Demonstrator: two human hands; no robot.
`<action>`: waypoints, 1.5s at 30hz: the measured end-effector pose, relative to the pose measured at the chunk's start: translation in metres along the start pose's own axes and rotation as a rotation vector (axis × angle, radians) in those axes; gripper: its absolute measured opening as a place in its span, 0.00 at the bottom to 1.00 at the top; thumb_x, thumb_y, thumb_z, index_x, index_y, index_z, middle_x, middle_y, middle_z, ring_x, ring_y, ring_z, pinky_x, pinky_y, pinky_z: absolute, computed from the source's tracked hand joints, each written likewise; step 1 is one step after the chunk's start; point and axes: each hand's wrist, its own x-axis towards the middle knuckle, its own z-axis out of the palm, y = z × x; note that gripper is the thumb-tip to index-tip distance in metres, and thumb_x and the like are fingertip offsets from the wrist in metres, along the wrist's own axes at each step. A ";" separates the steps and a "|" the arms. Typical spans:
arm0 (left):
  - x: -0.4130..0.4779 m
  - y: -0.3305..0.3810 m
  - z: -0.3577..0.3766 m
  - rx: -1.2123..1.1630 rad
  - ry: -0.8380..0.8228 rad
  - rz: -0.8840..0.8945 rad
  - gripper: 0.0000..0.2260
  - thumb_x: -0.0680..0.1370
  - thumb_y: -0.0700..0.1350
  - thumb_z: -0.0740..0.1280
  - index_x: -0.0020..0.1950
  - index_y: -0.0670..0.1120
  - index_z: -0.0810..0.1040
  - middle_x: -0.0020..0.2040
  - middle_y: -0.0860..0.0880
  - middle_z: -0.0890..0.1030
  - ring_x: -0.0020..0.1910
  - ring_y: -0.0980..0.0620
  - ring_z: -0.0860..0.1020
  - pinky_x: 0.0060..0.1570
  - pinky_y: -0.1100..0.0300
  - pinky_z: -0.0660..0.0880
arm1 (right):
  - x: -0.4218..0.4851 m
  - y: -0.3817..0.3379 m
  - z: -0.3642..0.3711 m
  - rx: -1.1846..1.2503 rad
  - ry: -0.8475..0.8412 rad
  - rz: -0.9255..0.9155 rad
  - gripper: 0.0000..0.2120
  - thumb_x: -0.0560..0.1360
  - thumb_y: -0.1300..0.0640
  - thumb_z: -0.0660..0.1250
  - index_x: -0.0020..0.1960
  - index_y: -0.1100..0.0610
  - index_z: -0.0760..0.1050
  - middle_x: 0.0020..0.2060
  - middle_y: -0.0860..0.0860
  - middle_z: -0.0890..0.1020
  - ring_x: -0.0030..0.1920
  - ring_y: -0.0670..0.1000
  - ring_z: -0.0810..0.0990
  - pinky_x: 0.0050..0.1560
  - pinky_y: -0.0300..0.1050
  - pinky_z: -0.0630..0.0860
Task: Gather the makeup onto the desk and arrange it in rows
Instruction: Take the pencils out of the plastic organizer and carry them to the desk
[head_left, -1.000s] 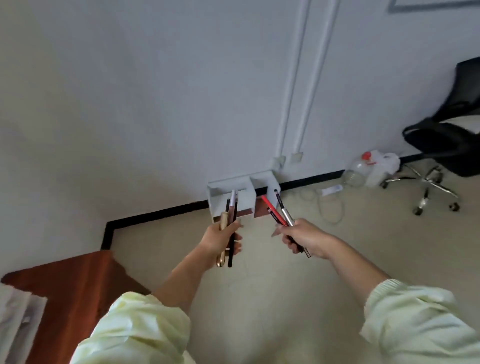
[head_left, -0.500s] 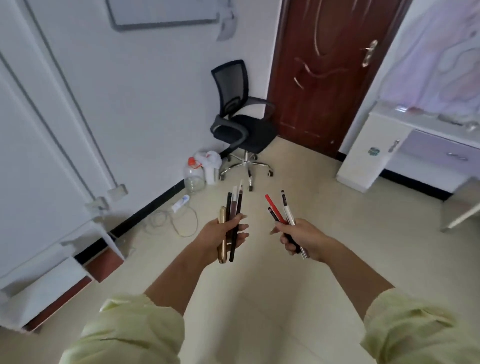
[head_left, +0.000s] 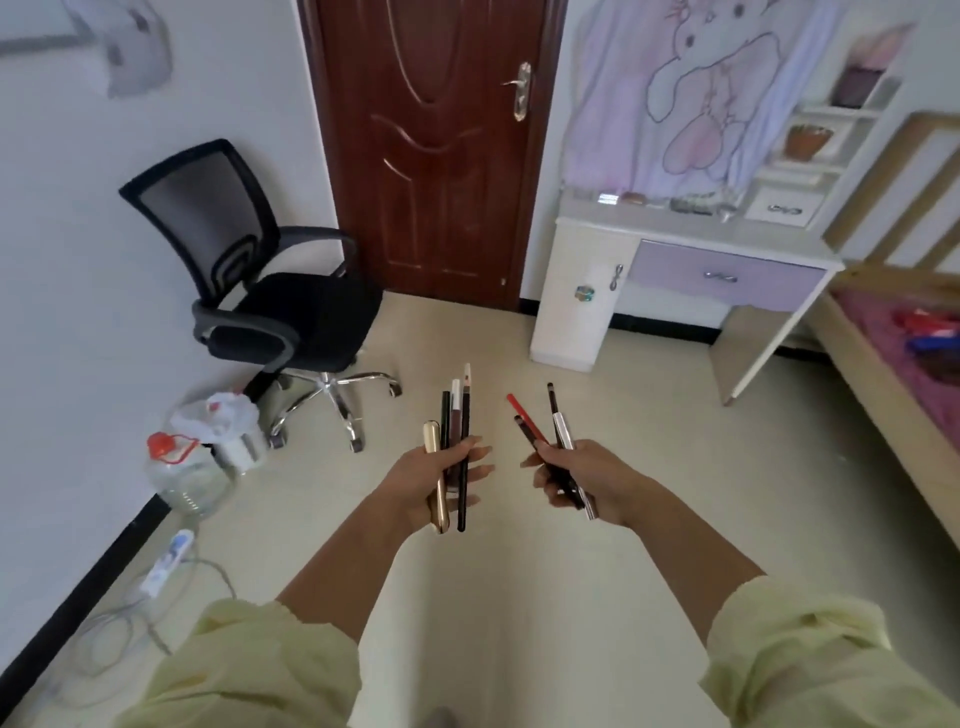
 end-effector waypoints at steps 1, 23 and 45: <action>0.024 0.016 0.005 0.020 -0.022 -0.004 0.14 0.77 0.45 0.68 0.62 0.43 0.78 0.54 0.49 0.84 0.53 0.50 0.83 0.58 0.45 0.75 | 0.016 -0.012 -0.011 0.015 0.014 0.006 0.14 0.82 0.54 0.60 0.51 0.63 0.79 0.33 0.53 0.81 0.30 0.49 0.76 0.33 0.39 0.74; 0.501 0.233 0.227 0.027 -0.175 -0.114 0.11 0.76 0.38 0.69 0.56 0.34 0.78 0.50 0.38 0.84 0.50 0.42 0.84 0.51 0.53 0.80 | 0.363 -0.222 -0.336 0.269 0.239 -0.001 0.13 0.81 0.57 0.61 0.54 0.66 0.78 0.37 0.54 0.84 0.34 0.48 0.78 0.34 0.37 0.75; 0.923 0.413 0.341 0.145 -0.103 -0.206 0.10 0.74 0.36 0.72 0.54 0.33 0.78 0.46 0.37 0.82 0.45 0.42 0.83 0.41 0.53 0.83 | 0.716 -0.369 -0.557 0.291 0.384 0.144 0.15 0.82 0.57 0.60 0.56 0.68 0.77 0.36 0.56 0.83 0.30 0.48 0.75 0.29 0.38 0.69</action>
